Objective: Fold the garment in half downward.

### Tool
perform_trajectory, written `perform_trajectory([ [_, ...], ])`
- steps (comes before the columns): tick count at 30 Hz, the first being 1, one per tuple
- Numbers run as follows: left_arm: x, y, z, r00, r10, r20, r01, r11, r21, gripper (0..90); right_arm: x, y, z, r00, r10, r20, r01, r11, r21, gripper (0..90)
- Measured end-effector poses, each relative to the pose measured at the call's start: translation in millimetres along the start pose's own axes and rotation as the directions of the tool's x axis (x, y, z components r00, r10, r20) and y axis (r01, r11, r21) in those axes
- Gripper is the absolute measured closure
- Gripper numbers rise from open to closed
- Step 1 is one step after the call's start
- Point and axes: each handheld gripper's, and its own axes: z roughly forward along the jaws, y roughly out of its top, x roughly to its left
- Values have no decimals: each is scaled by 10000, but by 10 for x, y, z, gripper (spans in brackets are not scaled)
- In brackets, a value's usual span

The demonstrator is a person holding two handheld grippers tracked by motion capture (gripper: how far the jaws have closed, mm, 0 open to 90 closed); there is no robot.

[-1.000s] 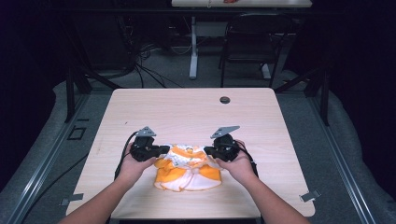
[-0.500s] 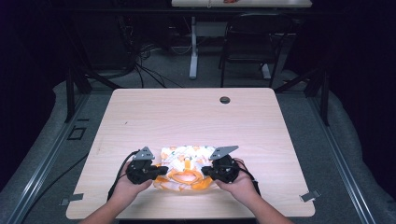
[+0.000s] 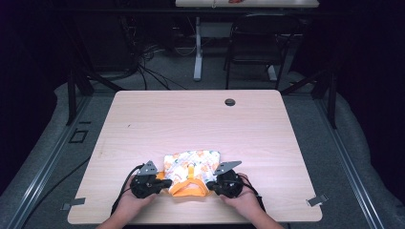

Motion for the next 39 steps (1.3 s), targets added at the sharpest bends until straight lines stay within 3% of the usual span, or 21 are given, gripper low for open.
perform_trajectory([
  [11, 54, 53, 61, 9996, -178, -209, 178, 9998, -7, 898, -35, 29, 22, 9999, 87, 147, -88, 10000, 32, 882],
  [16, 167, 131, 119, 9989, -369, -304, 367, 9993, -69, 898, -147, 77, 56, 9983, 549, 204, -546, 9984, -131, 885],
  [27, 342, 279, 235, 9950, -698, -713, 686, 9975, -189, 900, -327, 213, 134, 9959, 711, 557, -703, 9974, -157, 896],
  [30, 416, 316, 280, 9928, -925, -766, 900, 9953, -361, 900, -395, 275, 163, 9929, 762, 915, -754, 9971, -121, 896],
  [35, 460, 372, 305, 9913, -894, -963, 874, 9959, -250, 900, -462, 322, 195, 9905, 992, 949, -978, 9950, -192, 897],
  [39, 495, 398, 333, 9887, -1089, -1031, 1055, 9937, -373, 900, -515, 372, 218, 9879, 1073, 1123, -1063, 9942, -156, 896],
])
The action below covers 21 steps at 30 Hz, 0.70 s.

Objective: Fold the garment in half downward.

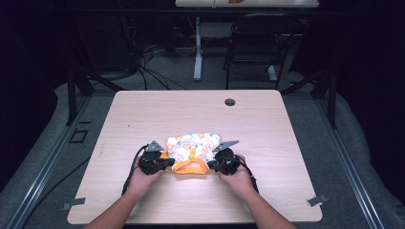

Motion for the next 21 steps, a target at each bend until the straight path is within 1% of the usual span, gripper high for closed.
perform_trajectory([
  [2, 22, -2, 9, 9998, -207, 76, 208, 9997, -103, 900, -20, 23, 9, 10000, 16, 42, -16, 10000, 80, 896],
  [3, 35, -3, 14, 9995, -288, 89, 289, 9995, -159, 900, -24, 29, 23, 9999, 84, 89, -83, 10000, -35, 896],
  [4, 39, -2, 18, 9994, -349, 73, 350, 9992, -187, 900, -39, 36, 26, 10000, 78, 58, -78, 10000, -25, 897],
  [5, 57, 3, 24, 9992, -402, 84, 404, 9989, -228, 900, -50, 38, 33, 9997, 230, 10, -230, 9997, -92, 897],
  [7, 60, 5, 27, 9988, -479, 101, 481, 9986, -230, 900, -67, 41, 35, 9998, 211, 70, -210, 9997, -82, 897],
  [8, 60, 5, 27, 9988, -479, 101, 481, 9986, -230, 900, -66, 42, 39, 9996, 273, 6, -273, 9996, -106, 897],
  [11, 61, 8, 27, 9992, -402, 52, 403, 9990, -201, 900, -69, 55, 37, 9997, 232, 42, -232, 9997, -18, 897],
  [13, 61, 9, 27, 9992, -404, 50, 405, 9990, -197, 900, -71, 57, 43, 9998, 218, 42, -218, 9997, -52, 897],
  [14, 61, 10, 28, 9991, -412, 44, 413, 9990, -196, 900, -72, 67, 47, 9997, 167, 152, -167, 9999, -10, 897],
  [16, 63, 13, 31, 9991, -423, 48, 424, 9989, -214, 900, -73, 71, 46, 9998, 145, 141, -145, 9999, 32, 897],
  [18, 66, 14, 32, 9991, -425, 40, 426, 9989, -208, 900, -73, 74, 54, 9998, 170, 127, -170, 9998, -53, 897],
  [19, 64, 13, 35, 9987, -504, 30, 504, 9984, -254, 900, -71, 78, 57, 9997, 195, 137, -194, 9998, -58, 898],
  [21, 71, 16, 38, 9987, -517, 47, 518, 9983, -271, 900, -78, 82, 57, 9997, 179, 150, -179, 9998, -16, 897],
])
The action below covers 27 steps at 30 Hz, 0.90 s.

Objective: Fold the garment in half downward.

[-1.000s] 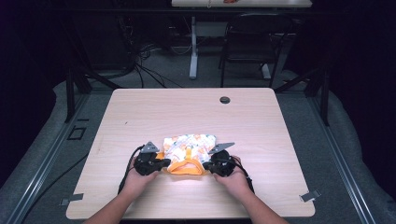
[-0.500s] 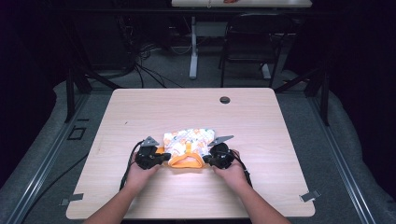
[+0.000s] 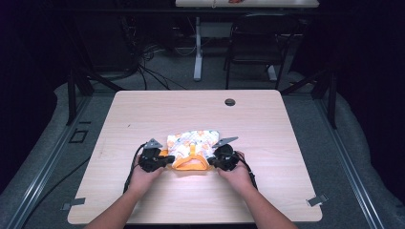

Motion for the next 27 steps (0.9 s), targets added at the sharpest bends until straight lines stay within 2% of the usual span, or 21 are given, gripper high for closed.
perform_trajectory([
  [7, -25, 47, 1, 9997, 113, -204, -107, 9996, 258, 900, 5, 15, 3, 9999, 70, 78, -70, 10000, 2, 891],
  [11, -52, 95, -47, 9990, 362, -251, -356, 9990, 258, 898, 20, 33, -44, 9999, 60, 121, -59, 9999, -126, 887],
  [12, -69, 128, -97, 9991, 348, -241, -347, 9994, 64, 899, 23, 53, -94, 9998, -107, 194, 110, 9998, -149, 884],
  [15, -92, 164, -153, 9988, 426, -238, -426, 9991, 19, 899, 48, 87, -188, 9995, -202, 234, 212, 9990, -399, 882],
  [17, -116, 205, -214, 9972, 674, -327, -677, 9977, -80, 900, 70, 112, -254, 9990, -353, 282, 369, 9976, -591, 879],
  [19, -146, 243, -269, 9973, 654, -320, -661, 9976, -205, 900, 78, 125, -285, 9989, -381, 272, 399, 9970, -670, 878],
  [21, -188, 292, -346, 9964, 804, -254, -810, 9964, -267, 900, 104, 156, -376, 9990, -366, 246, 387, 9954, -882, 872],
  [24, -225, 327, -432, 9950, 978, -201, -985, 9945, -364, 900, 117, 162, -472, 9988, -400, 277, 424, 9948, -926, 868],
  [27, -240, 333, -495, 9962, 866, -105, -870, 9949, -501, 899, 128, 150, -532, 9988, -400, 279, 427, 9939, -1016, 867],
])
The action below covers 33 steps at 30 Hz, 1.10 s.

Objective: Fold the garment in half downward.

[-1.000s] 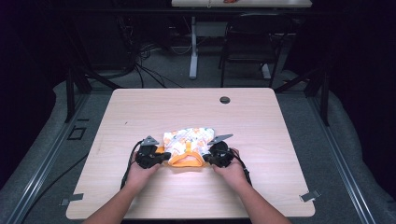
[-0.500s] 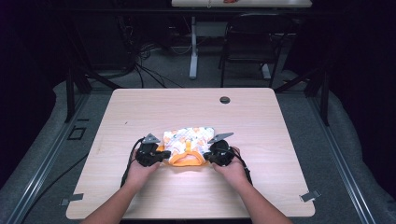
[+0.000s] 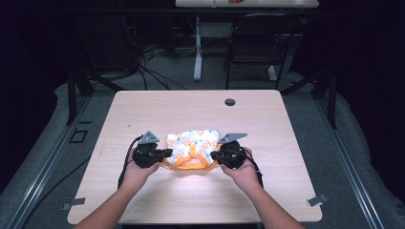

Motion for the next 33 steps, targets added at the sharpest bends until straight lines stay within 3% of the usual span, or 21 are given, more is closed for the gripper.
perform_trajectory([
  [3, -15, -15, -77, 9999, 69, 127, -68, 9999, -85, 899, 24, -18, -98, 9998, -193, 112, 194, 9998, -111, 864],
  [5, -21, -69, -147, 9997, -96, 224, 99, 9998, -158, 899, 56, -57, -177, 9988, -437, 216, 440, 9989, -158, 854],
  [12, -43, -267, -254, 10000, -40, 39, 41, 9999, -163, 899, 118, -215, -302, 9961, -772, 421, 776, 9970, -79, 854],
  [19, -57, -554, -295, 9998, -178, 4, 178, 9998, 38, 898, 130, -393, -338, 9979, -548, 342, 552, 9984, -103, 851],
  [23, -48, -640, -319, 9993, -367, 24, 367, 9993, -17, 897, 140, -495, -365, 9985, -420, 347, 424, 9990, -125, 848],
  [30, -44, -756, -341, 9995, -284, -104, 286, 9994, 184, 894, 171, -658, -381, 9983, -475, 333, 472, 9988, 107, 841],
  [33, -46, -824, -344, 9996, -270, 30, 269, 9996, 105, 891, 171, -734, -381, 9988, -409, 254, 406, 9991, 143, 840],
])
